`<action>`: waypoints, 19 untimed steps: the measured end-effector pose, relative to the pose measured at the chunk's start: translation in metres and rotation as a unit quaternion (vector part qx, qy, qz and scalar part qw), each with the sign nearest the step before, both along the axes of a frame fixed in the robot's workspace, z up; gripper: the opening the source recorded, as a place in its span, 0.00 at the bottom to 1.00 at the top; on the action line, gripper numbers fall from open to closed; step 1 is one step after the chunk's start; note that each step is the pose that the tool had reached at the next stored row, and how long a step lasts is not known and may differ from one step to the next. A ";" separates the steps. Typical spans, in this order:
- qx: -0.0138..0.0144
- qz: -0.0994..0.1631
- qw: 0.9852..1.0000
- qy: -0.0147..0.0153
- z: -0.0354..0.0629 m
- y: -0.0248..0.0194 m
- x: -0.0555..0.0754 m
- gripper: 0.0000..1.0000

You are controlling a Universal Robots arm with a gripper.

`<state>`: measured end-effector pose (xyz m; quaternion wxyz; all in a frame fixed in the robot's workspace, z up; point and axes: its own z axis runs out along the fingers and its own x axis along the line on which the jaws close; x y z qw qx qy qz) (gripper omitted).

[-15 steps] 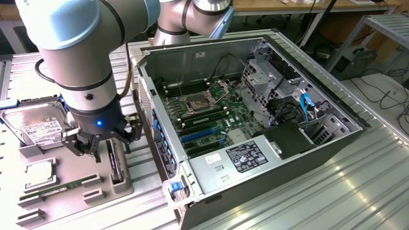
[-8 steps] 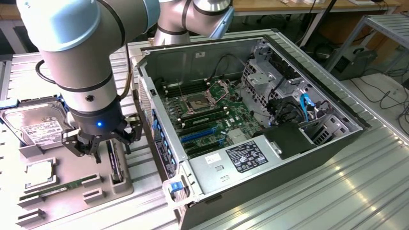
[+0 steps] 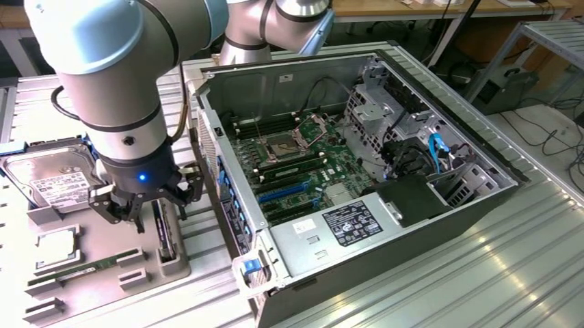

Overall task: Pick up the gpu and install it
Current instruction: 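Pick up the gpu and move the gpu toward the slot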

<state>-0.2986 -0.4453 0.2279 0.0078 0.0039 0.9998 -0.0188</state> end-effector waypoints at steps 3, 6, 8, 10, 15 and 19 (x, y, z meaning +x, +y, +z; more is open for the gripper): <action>0.000 0.000 1.000 0.000 -0.0006 0.0000 0.000 0.65; 0.000 0.000 1.000 0.000 -0.0019 0.0000 0.000 0.45; 0.000 0.000 1.000 0.000 -0.0025 0.0000 0.000 0.45; 0.000 0.000 1.000 0.000 -0.0033 0.0000 0.000 0.45; 0.000 0.000 1.000 0.000 -0.0060 0.0000 0.000 0.45; 0.000 0.000 1.000 0.000 -0.0094 0.0000 0.000 0.45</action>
